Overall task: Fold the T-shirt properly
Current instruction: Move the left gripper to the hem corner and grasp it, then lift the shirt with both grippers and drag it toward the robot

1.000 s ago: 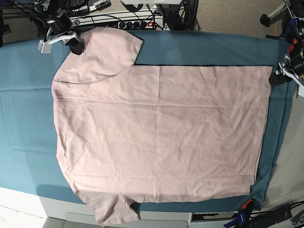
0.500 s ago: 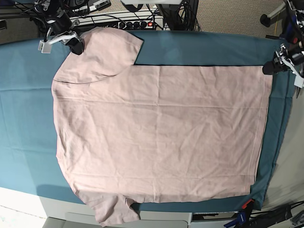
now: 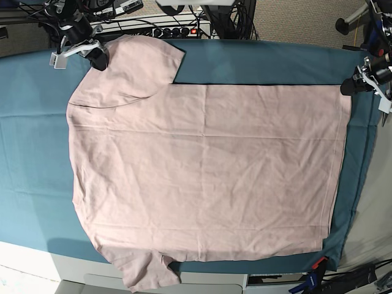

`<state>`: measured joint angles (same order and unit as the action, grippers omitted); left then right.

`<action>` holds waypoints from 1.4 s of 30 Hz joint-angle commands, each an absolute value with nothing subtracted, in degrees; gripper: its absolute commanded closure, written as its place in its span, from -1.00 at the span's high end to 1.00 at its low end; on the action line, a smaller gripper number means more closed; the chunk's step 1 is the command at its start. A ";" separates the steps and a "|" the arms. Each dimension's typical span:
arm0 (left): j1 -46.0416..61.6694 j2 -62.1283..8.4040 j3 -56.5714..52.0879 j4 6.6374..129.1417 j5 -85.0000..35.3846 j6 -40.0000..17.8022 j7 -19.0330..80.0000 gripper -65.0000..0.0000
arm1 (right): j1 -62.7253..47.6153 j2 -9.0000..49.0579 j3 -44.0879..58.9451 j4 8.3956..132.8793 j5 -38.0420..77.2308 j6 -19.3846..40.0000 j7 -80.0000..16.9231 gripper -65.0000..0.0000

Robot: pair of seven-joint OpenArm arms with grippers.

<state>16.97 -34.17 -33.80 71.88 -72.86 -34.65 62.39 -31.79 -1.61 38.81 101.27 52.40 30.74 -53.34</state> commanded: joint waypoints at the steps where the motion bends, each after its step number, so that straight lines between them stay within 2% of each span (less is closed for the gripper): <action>1: 17.69 -35.31 -33.91 72.27 -74.72 -34.63 64.16 -1.00 | -32.64 -1.10 39.00 102.65 52.45 31.27 -54.37 -1.00; 6: 21.80 -37.56 -34.22 72.27 -80.14 -37.26 66.50 -1.00 | -37.87 0.71 39.35 108.73 52.45 31.27 -54.83 -1.00; 15: 28.49 -38.26 -37.71 72.69 -85.00 -37.60 69.17 -1.00 | -47.18 1.91 43.94 118.93 53.04 31.18 -55.55 -1.00; 30: 41.32 -38.11 -37.82 78.67 -85.00 -40.00 71.20 -1.00 | -57.17 1.91 48.49 119.57 56.12 31.11 -58.02 -1.00; 42: 41.74 -37.80 -38.57 78.78 -85.00 -40.00 71.59 -1.00 | -57.14 1.89 48.49 119.57 56.40 31.09 -58.67 -1.00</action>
